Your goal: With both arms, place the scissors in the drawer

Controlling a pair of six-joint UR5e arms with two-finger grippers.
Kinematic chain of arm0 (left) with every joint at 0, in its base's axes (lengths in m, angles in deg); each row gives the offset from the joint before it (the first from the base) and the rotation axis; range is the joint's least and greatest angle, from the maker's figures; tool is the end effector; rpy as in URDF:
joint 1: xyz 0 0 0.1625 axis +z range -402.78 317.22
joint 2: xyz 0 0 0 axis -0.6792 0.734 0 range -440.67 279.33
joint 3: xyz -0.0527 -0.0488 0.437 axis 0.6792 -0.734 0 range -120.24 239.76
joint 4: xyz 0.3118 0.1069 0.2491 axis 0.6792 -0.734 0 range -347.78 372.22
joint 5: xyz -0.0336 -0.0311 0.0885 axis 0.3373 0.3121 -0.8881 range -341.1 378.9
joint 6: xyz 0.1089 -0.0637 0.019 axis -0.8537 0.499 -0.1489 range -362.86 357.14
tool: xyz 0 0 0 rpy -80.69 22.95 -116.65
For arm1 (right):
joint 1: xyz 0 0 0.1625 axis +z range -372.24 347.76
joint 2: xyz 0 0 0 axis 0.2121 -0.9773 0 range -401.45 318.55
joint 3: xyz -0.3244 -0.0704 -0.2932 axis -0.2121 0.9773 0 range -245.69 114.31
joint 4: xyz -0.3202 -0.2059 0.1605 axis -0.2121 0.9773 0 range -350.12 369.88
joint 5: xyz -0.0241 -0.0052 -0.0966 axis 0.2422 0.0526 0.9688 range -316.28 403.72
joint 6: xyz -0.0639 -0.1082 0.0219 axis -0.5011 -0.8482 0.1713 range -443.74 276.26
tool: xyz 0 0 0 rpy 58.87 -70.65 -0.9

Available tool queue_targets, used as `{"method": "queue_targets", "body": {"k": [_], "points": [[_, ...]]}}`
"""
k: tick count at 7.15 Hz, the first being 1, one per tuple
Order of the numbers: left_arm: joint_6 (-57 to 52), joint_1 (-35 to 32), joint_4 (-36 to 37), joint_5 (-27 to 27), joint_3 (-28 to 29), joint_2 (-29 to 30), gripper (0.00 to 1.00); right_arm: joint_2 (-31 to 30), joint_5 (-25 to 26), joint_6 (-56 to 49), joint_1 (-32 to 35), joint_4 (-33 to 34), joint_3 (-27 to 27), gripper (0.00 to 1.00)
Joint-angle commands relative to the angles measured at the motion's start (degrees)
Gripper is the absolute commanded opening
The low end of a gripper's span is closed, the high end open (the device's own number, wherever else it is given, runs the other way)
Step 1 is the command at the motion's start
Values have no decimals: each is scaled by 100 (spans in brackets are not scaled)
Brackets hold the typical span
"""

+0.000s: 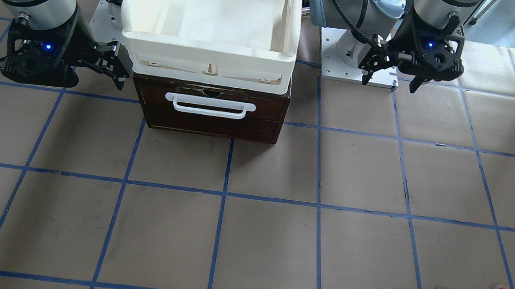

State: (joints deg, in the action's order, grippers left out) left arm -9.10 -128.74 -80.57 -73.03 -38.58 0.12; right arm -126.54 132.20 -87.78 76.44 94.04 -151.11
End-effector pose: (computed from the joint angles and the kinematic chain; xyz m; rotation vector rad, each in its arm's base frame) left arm -0.0995 -0.4235 0.4748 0.0606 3.1099 0.0562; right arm 0.1248 -0.5173 0.4639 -0.0716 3.1048 0.1655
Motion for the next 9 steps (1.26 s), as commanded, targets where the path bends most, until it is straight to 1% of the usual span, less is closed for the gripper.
{"method": "queue_targets", "body": {"k": [1, 5, 7, 8, 9], "points": [[0, 0, -3, -17, -1, -10, 100, 1, -14, -1, 0, 13, 0, 100], [-8, 9, -12, -114, 8, 16, 100, -17, 4, 43, -44, -4, 0, 100], [-131, 79, 267, -70, 17, 173, 100, 1, -23, 95, -35, 30, 0, 100], [-419, 88, 513, -96, 8, 357, 100, 140, -66, 96, 0, 57, 9, 100], [-918, 140, 524, -157, 52, 437, 100, 176, 46, 70, 17, 31, 9, 100]]}}
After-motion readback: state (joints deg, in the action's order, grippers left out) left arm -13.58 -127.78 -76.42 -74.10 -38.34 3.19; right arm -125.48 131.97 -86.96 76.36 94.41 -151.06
